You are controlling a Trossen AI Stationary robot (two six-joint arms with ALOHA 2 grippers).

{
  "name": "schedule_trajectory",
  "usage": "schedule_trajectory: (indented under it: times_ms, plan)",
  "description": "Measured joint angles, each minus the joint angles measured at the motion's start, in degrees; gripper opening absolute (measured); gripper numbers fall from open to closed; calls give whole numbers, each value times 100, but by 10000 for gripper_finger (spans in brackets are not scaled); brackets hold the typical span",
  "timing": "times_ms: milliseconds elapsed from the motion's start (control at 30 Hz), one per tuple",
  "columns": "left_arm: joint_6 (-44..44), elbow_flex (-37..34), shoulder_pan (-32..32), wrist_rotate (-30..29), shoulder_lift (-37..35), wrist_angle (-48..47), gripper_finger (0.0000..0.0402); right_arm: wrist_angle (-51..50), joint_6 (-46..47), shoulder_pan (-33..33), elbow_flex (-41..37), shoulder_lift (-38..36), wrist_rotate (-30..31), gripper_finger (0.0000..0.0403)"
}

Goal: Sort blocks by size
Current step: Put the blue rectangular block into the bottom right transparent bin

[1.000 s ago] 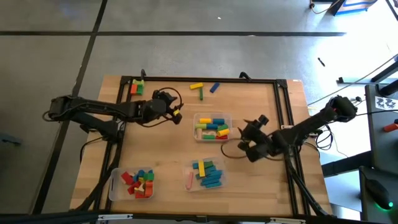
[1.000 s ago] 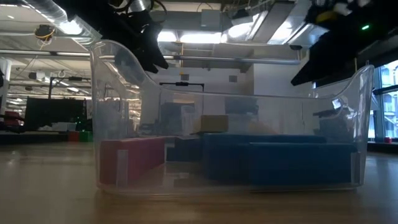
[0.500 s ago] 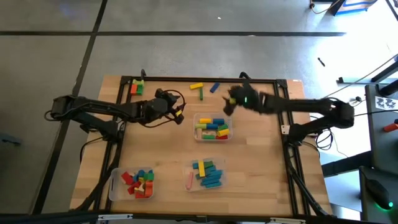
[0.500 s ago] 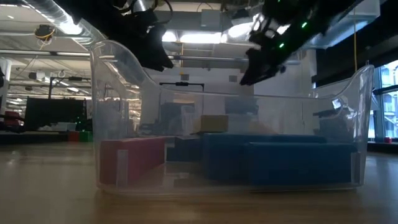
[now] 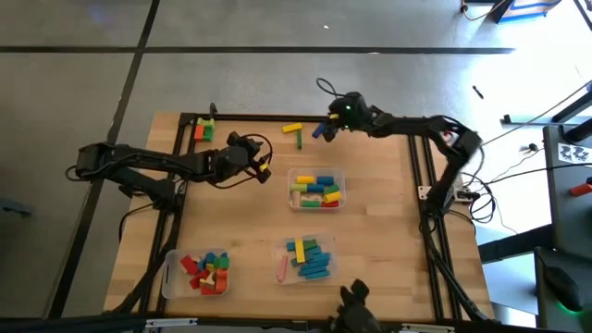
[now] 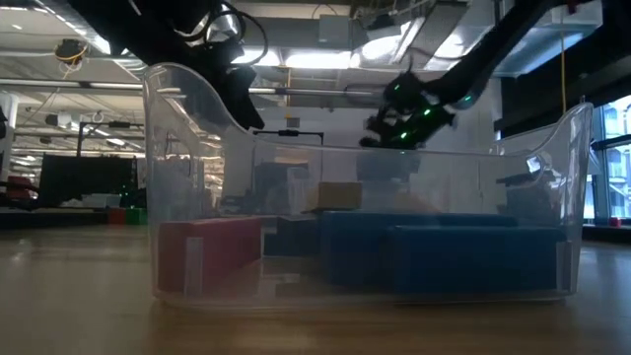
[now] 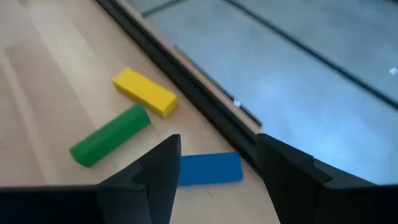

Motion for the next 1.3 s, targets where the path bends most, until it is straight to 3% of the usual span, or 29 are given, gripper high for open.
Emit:
schedule_trajectory:
  times_ms: [300,533,933,1300]
  plan:
    - [358,0,-5,2,0,3,210,-1429,10,-19,1413,1294,46,209]
    - [514,0,-103,3,0,-56,210,-1957,118,-19,1760,1670,201,209]
    - [718,0,-323,4,-2,-274,210,-3560,-29,29,1800,1478,400,209]
    - [925,0,-501,2,-7,-255,210,-5568,-506,372,1759,613,811,209]
